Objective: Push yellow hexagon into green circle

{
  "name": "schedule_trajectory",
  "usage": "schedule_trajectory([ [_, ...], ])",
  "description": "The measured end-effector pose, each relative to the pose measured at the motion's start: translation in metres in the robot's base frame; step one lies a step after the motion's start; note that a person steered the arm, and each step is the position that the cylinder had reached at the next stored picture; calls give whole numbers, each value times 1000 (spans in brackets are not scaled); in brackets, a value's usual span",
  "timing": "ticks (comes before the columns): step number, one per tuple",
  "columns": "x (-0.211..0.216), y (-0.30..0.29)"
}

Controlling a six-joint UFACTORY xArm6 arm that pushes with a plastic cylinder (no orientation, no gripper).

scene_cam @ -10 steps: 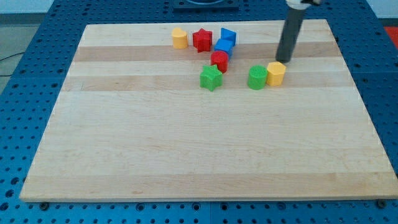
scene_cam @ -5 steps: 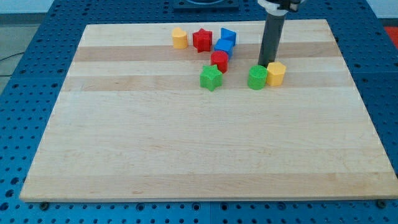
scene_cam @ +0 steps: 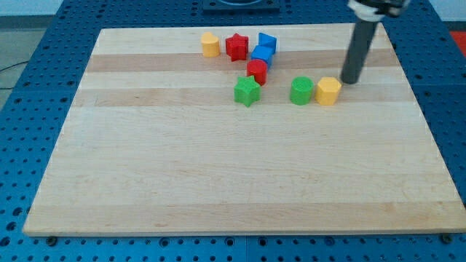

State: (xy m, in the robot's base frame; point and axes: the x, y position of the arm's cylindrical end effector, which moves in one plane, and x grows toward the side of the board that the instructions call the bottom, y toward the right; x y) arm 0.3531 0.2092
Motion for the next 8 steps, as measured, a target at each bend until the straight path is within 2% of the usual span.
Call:
schedule_trajectory([
  [1, 0, 37],
  [2, 0, 99],
  [3, 0, 110],
  [6, 1, 111],
  [8, 46, 37],
])
